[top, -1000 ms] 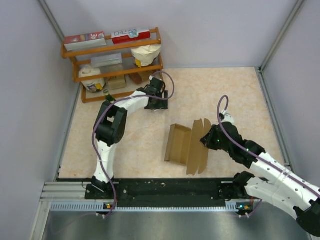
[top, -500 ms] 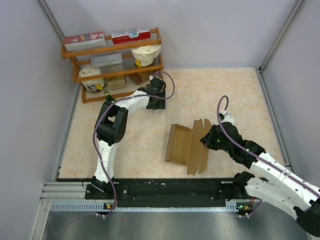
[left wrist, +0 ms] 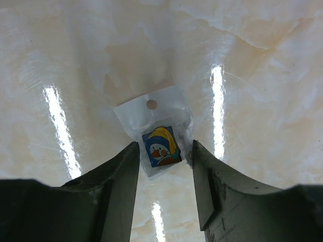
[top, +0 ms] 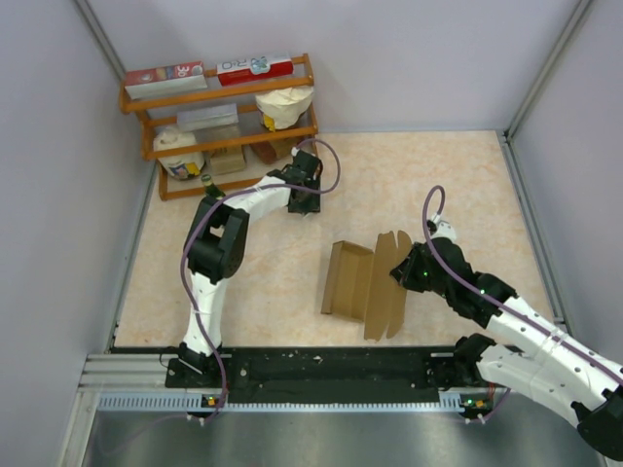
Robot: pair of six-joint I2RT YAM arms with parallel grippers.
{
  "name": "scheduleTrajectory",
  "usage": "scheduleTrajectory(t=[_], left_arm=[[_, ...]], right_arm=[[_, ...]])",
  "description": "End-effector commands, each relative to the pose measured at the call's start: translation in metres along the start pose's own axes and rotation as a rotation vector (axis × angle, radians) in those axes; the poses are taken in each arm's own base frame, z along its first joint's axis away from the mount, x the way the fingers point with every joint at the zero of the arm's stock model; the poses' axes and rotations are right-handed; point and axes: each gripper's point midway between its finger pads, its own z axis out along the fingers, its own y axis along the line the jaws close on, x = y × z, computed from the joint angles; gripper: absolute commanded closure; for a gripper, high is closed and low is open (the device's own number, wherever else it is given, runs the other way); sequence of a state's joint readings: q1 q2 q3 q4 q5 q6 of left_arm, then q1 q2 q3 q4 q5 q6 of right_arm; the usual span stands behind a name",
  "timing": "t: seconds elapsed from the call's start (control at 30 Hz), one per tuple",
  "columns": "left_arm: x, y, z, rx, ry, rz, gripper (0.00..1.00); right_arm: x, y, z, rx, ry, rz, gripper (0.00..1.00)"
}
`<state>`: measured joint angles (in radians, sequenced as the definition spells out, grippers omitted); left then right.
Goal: Fold the paper box
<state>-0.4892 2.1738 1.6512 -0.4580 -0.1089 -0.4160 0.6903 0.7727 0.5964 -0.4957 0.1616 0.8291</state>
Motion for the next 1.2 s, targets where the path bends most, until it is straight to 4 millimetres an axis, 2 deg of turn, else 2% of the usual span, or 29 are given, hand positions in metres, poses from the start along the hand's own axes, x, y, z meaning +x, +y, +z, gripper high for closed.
scheduleTrajectory(t=[0.0,0.13,0.23,0.37,0.57,0.73,0.9,1.17], left_arm=[[-0.021,-0.008,-0.035,0.052,-0.064,0.013,0.51],[-0.027,-0.015,-0.069,0.115,-0.100,0.031,0.51],[-0.027,-0.011,-0.096,0.131,-0.124,0.056,0.52],[-0.018,-0.013,-0.133,0.178,-0.155,0.080,0.53],[-0.008,-0.044,-0.198,0.352,-0.213,0.139,0.53],[0.009,-0.079,-0.234,0.502,-0.201,0.211,0.54],[0.021,-0.098,-0.256,0.551,-0.202,0.278,0.54],[0.071,-0.125,-0.258,0.622,-0.070,0.335,0.54]], right_arm=[[-0.007,-0.003,0.001,0.011,-0.035,-0.011,1.00],[-0.009,-0.004,0.003,0.024,-0.035,-0.024,1.00],[-0.011,-0.003,0.003,0.025,-0.040,-0.035,1.00],[-0.016,-0.001,0.004,0.034,-0.047,-0.055,1.00],[-0.029,0.014,0.002,0.010,-0.054,-0.081,1.00],[-0.036,0.029,0.000,-0.024,-0.041,-0.113,1.00],[-0.037,0.040,-0.002,-0.061,-0.023,-0.119,0.99],[-0.034,0.038,0.000,-0.056,-0.009,-0.121,0.98]])
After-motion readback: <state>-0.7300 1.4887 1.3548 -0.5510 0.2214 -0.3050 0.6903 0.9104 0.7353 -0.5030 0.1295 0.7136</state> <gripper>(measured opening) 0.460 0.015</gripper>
